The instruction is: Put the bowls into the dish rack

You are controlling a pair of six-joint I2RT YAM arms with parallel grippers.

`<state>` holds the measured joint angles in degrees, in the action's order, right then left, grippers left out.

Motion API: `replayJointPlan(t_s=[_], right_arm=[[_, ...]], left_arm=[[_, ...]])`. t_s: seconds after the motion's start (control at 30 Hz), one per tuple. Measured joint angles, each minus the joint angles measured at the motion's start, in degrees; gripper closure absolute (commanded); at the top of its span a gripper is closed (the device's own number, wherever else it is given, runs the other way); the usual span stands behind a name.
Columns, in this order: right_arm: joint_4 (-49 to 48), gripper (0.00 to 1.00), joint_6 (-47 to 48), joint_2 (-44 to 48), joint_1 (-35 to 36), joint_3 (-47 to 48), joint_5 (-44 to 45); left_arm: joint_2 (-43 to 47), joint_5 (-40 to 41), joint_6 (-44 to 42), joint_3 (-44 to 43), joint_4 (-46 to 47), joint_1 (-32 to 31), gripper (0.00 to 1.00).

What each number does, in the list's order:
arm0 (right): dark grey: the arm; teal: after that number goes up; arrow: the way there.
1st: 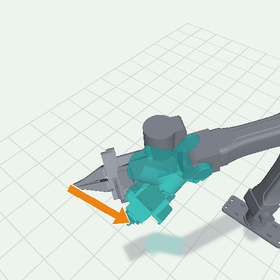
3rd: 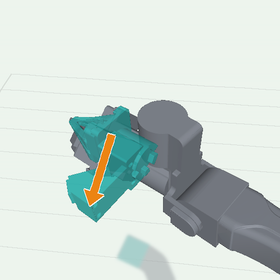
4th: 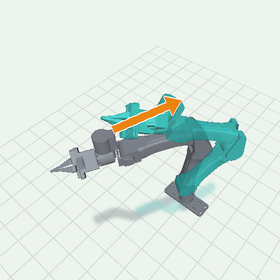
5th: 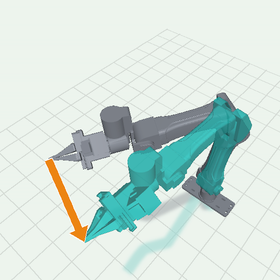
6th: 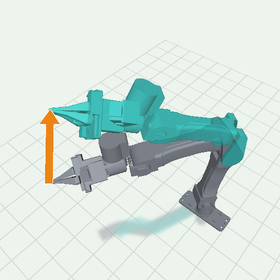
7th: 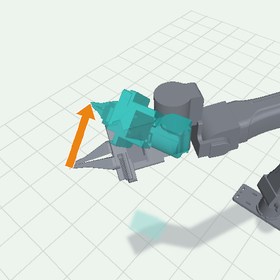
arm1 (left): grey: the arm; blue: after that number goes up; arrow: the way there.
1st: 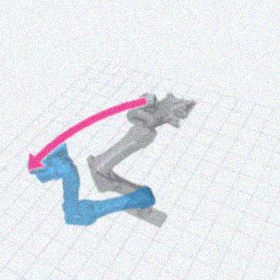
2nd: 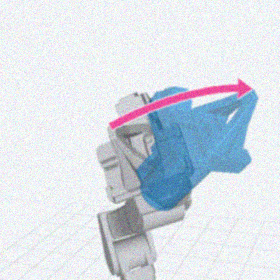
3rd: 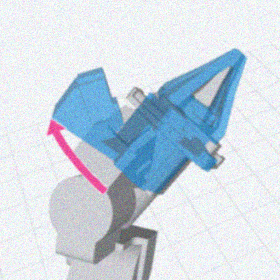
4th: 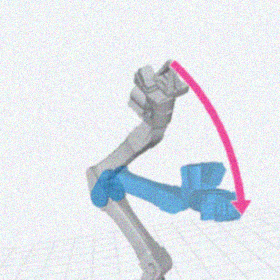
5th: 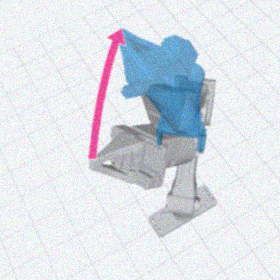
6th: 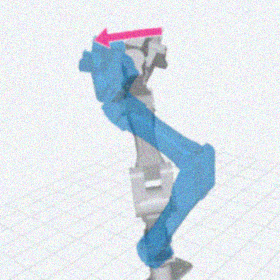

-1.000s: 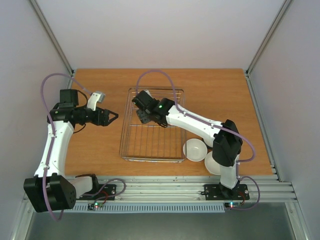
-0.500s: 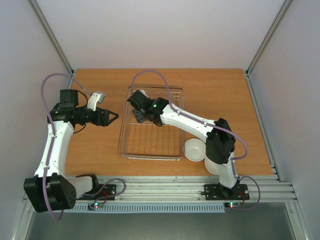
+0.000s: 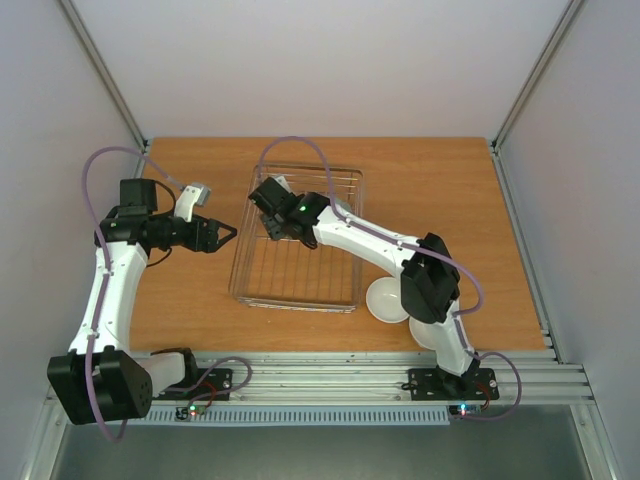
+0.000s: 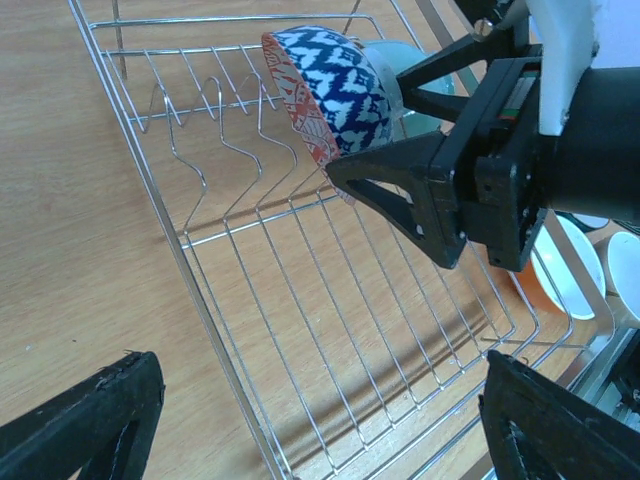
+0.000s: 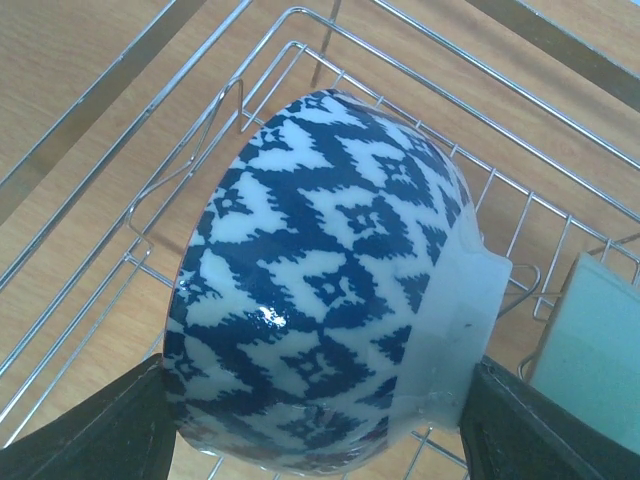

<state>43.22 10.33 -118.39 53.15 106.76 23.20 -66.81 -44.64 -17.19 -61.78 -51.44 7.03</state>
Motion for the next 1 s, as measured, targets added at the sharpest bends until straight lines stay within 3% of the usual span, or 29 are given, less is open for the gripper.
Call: replayJointPlan(t_s=[0.1,0.2,0.67,1.0], right_arm=[[0.35,0.85,-0.02,-1.55,-0.09,1.97,0.50],[0.39,0.99,-0.04,-3.21,-0.20,3.89,1.07],[1.90,0.99,-2.89,-5.05,-0.09,5.05,4.28],[10.25,0.99,-4.31,-13.46,-0.09,18.10,9.97]], left_arm=[[0.00,-0.07,0.00,0.00,-0.02,0.00,0.14],[0.00,-0.09,-0.02,0.02,-0.02,0.00,0.14],[-0.44,-0.13,-0.39,0.57,-0.09,0.00,0.14],[-0.70,-0.13,-0.63,0.66,-0.09,0.00,0.14]])
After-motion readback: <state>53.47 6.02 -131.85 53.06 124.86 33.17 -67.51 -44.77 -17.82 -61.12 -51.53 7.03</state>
